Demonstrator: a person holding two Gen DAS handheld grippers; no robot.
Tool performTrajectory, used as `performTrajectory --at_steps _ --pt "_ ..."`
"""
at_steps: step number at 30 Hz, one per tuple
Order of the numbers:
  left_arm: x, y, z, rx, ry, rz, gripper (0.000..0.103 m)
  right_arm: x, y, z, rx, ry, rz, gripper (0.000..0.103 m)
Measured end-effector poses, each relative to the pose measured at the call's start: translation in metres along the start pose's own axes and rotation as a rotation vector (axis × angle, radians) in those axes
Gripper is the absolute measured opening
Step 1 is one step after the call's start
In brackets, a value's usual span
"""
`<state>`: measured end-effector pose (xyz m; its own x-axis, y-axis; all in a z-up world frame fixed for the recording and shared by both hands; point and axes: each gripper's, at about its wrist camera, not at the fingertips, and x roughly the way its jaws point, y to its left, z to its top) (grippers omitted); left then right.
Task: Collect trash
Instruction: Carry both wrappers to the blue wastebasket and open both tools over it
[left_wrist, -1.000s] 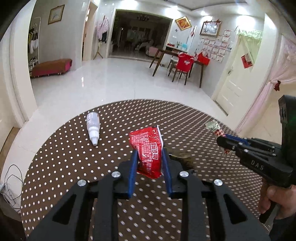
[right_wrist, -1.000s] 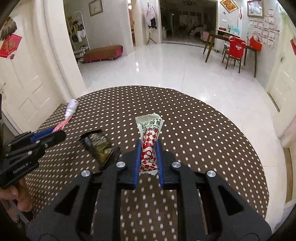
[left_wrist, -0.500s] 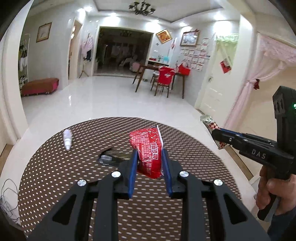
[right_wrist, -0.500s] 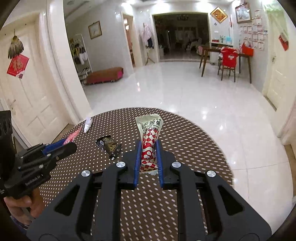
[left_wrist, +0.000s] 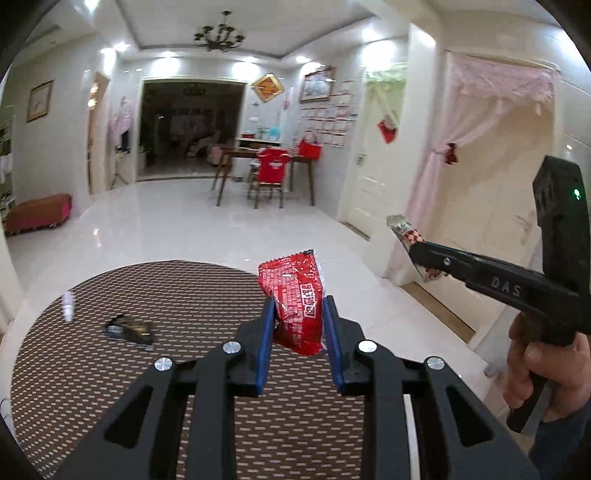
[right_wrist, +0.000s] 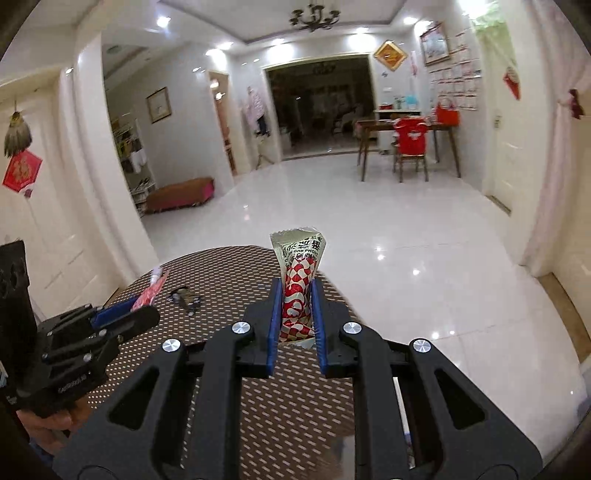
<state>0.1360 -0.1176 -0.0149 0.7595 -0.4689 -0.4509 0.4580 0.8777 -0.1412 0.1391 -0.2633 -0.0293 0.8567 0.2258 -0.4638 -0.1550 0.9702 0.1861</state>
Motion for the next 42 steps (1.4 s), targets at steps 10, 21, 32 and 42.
performTrajectory --at_steps 10,21,32,42 --pt "0.066 -0.098 -0.046 0.057 0.143 -0.184 0.025 -0.042 -0.102 -0.061 0.168 0.065 -0.163 0.016" --pt "0.159 -0.174 -0.114 0.132 0.355 -0.261 0.025 -0.037 -0.203 -0.141 0.38 0.195 -0.254 0.016" --pt "0.253 -0.196 -0.165 0.143 0.599 -0.301 0.062 -0.007 -0.25 -0.204 0.526 0.318 -0.252 0.026" --pt "0.257 -0.171 -0.168 0.104 0.599 -0.192 0.092 0.001 -0.283 -0.251 0.674 0.369 -0.286 0.097"
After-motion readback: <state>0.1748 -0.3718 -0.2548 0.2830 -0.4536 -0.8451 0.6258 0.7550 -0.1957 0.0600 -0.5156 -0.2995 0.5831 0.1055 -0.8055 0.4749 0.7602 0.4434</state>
